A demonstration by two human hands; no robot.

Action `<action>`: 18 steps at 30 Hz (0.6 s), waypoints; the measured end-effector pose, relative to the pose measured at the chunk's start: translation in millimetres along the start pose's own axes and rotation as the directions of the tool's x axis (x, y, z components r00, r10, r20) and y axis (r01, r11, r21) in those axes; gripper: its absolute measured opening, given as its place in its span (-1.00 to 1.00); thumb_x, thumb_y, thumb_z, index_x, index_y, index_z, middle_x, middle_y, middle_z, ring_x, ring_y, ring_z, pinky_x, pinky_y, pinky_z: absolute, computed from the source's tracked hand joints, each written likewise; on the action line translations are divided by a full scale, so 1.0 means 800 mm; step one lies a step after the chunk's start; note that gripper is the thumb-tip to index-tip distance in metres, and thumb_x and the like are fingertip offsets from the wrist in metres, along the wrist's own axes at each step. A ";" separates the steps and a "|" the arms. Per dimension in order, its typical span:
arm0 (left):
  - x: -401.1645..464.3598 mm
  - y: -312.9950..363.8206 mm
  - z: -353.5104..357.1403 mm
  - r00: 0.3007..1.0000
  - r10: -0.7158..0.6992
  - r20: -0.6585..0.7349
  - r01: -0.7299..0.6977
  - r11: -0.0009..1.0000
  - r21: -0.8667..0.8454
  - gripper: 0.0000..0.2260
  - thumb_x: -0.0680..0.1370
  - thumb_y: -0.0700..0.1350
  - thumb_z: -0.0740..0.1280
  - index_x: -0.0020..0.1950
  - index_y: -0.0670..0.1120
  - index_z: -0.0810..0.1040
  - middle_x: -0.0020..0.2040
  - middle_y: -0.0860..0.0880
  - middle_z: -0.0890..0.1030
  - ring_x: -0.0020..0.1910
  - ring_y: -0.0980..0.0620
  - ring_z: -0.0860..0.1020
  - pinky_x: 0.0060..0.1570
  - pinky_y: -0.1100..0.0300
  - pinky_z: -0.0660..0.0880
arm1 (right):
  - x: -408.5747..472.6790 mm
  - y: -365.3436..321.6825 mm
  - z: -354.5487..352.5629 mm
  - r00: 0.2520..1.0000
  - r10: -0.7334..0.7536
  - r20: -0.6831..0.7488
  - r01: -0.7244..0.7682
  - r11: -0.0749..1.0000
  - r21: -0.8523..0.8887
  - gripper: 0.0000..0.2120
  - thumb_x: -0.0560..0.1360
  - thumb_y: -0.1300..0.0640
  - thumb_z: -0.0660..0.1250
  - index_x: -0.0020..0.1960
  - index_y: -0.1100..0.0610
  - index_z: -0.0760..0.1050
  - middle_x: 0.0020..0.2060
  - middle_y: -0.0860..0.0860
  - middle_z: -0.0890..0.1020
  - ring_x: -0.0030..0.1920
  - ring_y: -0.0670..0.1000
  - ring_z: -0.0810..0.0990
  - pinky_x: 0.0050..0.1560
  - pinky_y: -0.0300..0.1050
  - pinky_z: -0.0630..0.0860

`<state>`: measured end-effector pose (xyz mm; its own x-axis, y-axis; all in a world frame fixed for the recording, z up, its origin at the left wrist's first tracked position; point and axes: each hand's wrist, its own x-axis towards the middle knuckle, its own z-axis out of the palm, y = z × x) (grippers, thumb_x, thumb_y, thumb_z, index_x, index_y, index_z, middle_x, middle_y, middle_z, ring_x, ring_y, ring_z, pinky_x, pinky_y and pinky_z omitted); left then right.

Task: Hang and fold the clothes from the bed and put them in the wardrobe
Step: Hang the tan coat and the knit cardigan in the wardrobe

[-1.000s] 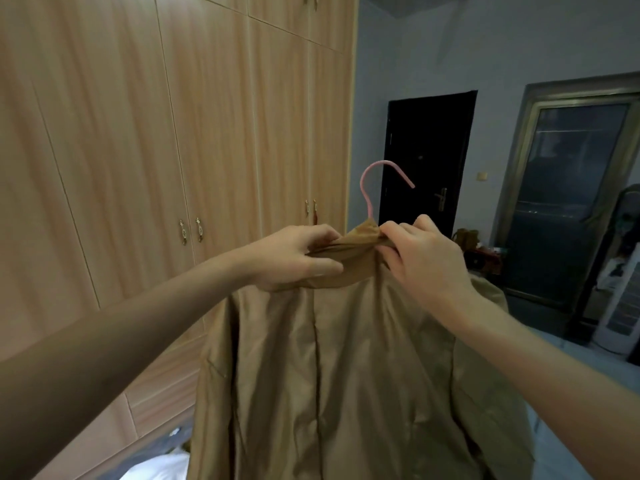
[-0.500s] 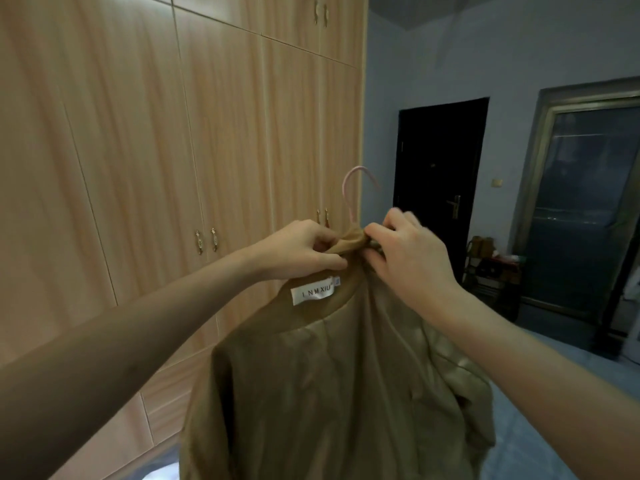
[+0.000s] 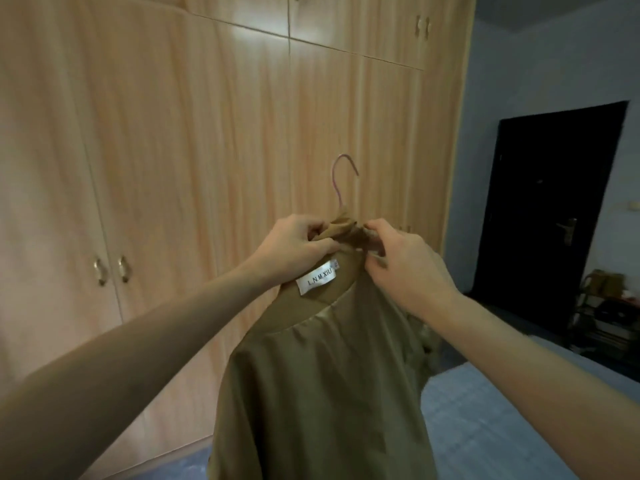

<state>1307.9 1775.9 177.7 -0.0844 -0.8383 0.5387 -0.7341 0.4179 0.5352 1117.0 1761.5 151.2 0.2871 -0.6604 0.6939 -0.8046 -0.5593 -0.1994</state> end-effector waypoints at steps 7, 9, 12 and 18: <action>-0.034 -0.085 -0.155 0.963 -0.119 -0.242 0.167 0.968 0.189 -0.78 0.44 -0.06 0.38 -0.33 -0.15 0.50 -0.44 -0.04 0.49 -0.39 0.08 0.41 -0.38 0.20 0.35 | 0.043 -0.110 0.072 0.989 -0.105 0.108 0.100 0.994 0.051 -0.57 0.53 0.00 0.26 0.38 -0.06 0.30 0.23 -0.07 0.49 0.16 0.05 0.53 -0.02 -0.03 0.52; -0.048 -0.107 -0.207 0.943 -0.136 -0.305 0.217 0.944 0.250 -0.77 0.41 -0.03 0.38 -0.38 -0.10 0.45 -0.47 0.05 0.43 -0.38 0.05 0.41 -0.37 0.16 0.33 | 0.055 -0.151 0.096 0.980 -0.134 0.144 0.128 0.990 0.050 -0.61 0.52 0.01 0.26 0.33 -0.02 0.34 0.20 -0.04 0.48 0.15 0.08 0.52 -0.10 -0.07 0.45; -0.071 -0.135 -0.276 0.922 -0.158 -0.353 0.270 0.916 0.297 -0.83 0.38 0.01 0.37 -0.34 -0.05 0.52 -0.41 0.02 0.51 -0.32 0.00 0.50 -0.32 0.09 0.44 | 0.067 -0.213 0.125 0.960 -0.202 0.193 0.193 0.979 0.063 -0.60 0.54 -0.04 0.24 0.35 0.01 0.32 0.26 -0.02 0.45 0.18 0.09 0.49 -0.04 -0.04 0.48; -0.135 -0.193 -0.356 0.903 -0.196 -0.383 0.359 0.834 0.419 -0.81 0.38 0.01 0.32 -0.38 -0.03 0.47 -0.42 -0.02 0.50 -0.38 -0.07 0.51 -0.36 0.02 0.52 | 0.081 -0.332 0.190 0.929 -0.288 0.234 0.243 0.948 0.205 -0.51 0.56 0.01 0.23 0.46 0.05 0.24 0.42 -0.02 0.31 0.31 0.05 0.42 0.08 -0.11 0.42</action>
<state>1622.1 1901.4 221.9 0.3262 -0.7044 0.6304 -0.9247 -0.0992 0.3676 1428.4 1791.0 143.6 0.6201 -0.5691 0.5400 -0.5870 -0.7932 -0.1620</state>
